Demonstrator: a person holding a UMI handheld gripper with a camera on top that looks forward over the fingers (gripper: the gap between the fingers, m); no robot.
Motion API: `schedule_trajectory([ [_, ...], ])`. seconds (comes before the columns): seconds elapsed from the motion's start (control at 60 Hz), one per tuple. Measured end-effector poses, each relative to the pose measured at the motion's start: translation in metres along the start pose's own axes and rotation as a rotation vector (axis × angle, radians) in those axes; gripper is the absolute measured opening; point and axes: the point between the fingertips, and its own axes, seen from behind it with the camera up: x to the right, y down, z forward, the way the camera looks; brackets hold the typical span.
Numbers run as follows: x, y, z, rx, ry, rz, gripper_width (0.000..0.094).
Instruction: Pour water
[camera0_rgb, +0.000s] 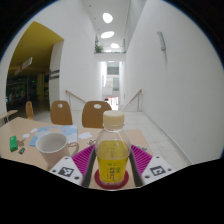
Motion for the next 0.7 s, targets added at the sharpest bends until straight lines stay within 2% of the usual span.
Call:
schedule_trajectory([
  [0.05,0.0,0.015,-0.018,-0.045,-0.009,-0.01,0.0881],
  [0.083,0.001,0.019,-0.043,-0.042,-0.02,-0.002,0.0842],
  [0.25,-0.008,0.034,-0.159,-0.024,-0.093,0.08,0.0852],
  [0.383,-0.013,0.067,-0.278,-0.033,-0.161,0.152,0.0851],
  [0.533,0.007,0.113,-0.389,-0.024,-0.216,0.186,0.085],
  [0.7,0.061,0.151,-0.466,0.025,-0.217,0.279,0.0851],
])
